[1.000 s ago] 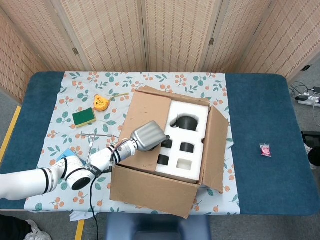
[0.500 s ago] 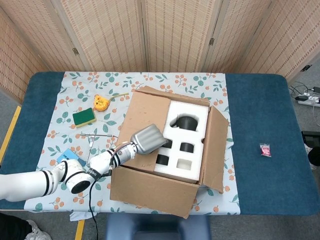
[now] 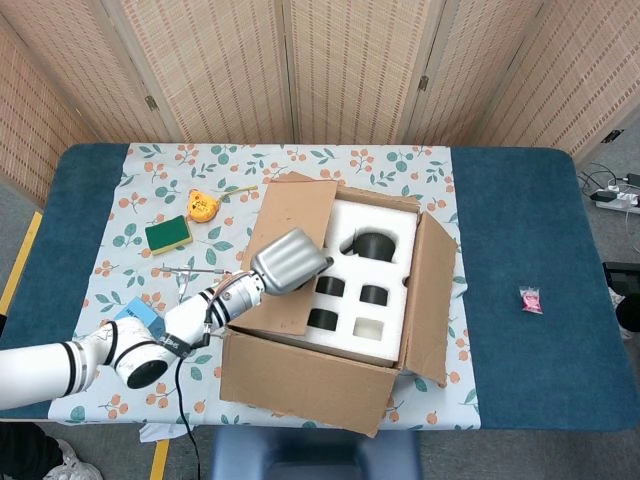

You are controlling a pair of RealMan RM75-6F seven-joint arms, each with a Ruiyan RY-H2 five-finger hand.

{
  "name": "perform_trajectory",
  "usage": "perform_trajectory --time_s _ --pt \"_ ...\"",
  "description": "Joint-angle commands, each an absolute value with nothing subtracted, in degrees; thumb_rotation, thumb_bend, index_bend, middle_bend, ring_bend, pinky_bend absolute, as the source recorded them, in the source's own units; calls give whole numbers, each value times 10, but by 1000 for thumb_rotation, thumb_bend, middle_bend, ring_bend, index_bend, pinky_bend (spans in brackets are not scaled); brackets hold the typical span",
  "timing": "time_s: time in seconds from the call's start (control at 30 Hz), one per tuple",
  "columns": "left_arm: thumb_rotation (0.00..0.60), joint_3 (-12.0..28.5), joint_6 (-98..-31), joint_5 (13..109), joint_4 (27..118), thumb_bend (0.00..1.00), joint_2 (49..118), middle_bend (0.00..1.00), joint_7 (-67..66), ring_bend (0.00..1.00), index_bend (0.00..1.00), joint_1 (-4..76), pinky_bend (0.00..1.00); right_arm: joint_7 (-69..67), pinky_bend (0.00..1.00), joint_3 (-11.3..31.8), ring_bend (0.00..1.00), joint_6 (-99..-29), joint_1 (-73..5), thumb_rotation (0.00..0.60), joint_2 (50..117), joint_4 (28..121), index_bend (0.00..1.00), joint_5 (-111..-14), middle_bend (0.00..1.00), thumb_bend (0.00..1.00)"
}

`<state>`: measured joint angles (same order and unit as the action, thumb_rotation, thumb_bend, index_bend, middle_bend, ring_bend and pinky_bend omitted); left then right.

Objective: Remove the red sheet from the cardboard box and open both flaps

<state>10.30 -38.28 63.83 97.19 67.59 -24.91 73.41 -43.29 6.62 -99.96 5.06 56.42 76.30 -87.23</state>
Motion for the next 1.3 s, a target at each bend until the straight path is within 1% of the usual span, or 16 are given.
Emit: perform_trajectory --time_s 0.03,0.37,0.67,0.8,1.2,1.3 --pt "600 112 -386 623 988 912 646 1000 -244 1000 522 731 1000 -433 0 68 0 -1002 53 254 565 763 272 -870 0 666" --pt "600 112 -410 608 1011 912 570 1000 -243 1000 518 703 1000 -422 0 66 0 -981 43 255 567 767 272 -872 0 666" --pt "600 127 -427 609 1033 912 514 1000 -233 1000 466 686 1000 -408 0 65 0 -959 32 255 567 775 272 -872 0 666" --pt "600 133 -431 604 1042 912 495 1000 -223 1000 461 677 1000 -405 0 65 0 -953 30 255 568 775 272 -870 0 666" --pt "600 113 -434 587 1022 912 479 1000 -237 1000 482 648 1000 -402 0 65 0 -964 35 254 569 778 272 -873 0 665" --pt "600 106 -447 579 1010 912 479 1000 -260 1000 487 640 1000 -400 0 64 0 -962 33 255 569 778 272 -875 0 666"
